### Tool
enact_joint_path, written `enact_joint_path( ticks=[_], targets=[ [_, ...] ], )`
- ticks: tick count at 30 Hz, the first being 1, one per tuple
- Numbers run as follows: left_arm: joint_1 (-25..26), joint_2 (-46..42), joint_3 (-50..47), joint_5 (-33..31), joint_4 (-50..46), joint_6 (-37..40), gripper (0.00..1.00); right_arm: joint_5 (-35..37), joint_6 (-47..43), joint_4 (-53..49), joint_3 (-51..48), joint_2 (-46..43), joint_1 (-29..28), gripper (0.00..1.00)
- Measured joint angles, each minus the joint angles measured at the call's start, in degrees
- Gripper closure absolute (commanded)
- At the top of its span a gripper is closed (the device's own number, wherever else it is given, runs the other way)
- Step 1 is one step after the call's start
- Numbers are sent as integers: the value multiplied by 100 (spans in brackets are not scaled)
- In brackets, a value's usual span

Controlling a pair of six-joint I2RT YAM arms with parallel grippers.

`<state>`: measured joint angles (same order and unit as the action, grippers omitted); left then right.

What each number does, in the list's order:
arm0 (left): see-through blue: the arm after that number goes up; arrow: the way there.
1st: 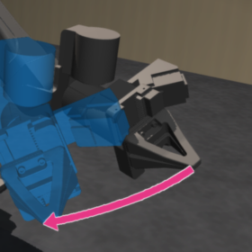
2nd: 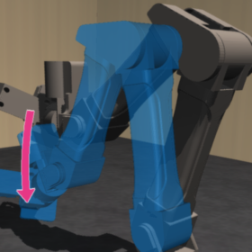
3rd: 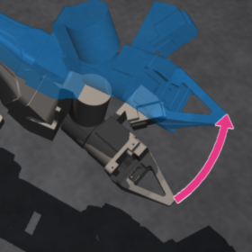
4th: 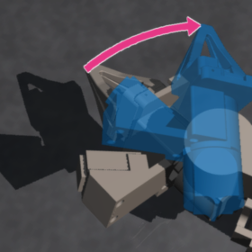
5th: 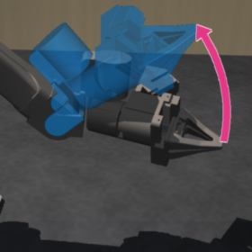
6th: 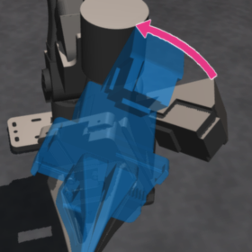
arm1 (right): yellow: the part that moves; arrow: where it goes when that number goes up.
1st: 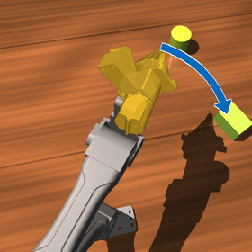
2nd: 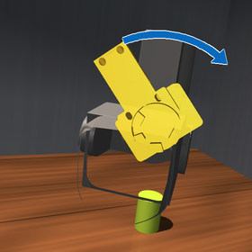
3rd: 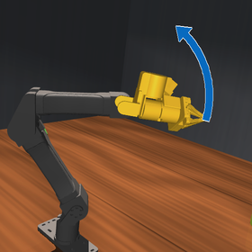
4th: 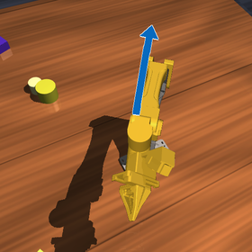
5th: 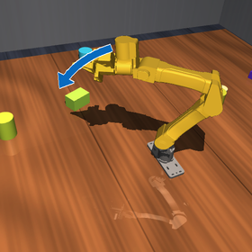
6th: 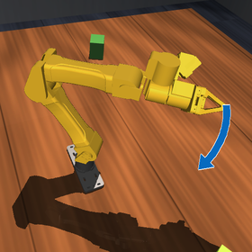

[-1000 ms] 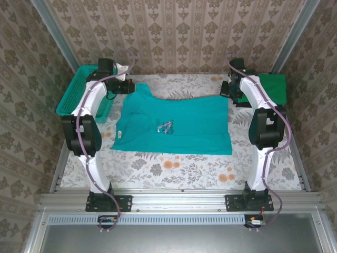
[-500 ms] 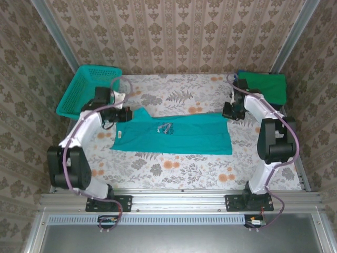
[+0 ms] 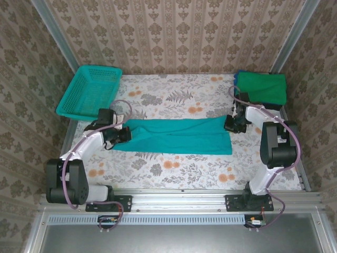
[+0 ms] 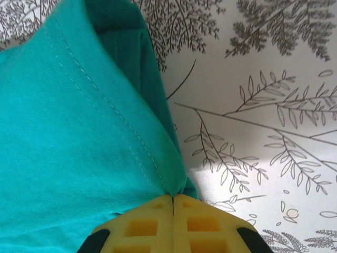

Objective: Fold and stack the t-shirts

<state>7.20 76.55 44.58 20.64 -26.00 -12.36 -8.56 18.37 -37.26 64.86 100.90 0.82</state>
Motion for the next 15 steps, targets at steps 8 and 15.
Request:
enact_joint_path(
  ticks=[8, 15],
  targets=[
    [0, 103, 2, -122, 118, -55, 100, -79, 2, 44, -81, -4, 0, 86],
    [15, 302, -2, -120, 229, -101, 100, -68, 13, -94, -81, -621, -76, 73]
  ],
)
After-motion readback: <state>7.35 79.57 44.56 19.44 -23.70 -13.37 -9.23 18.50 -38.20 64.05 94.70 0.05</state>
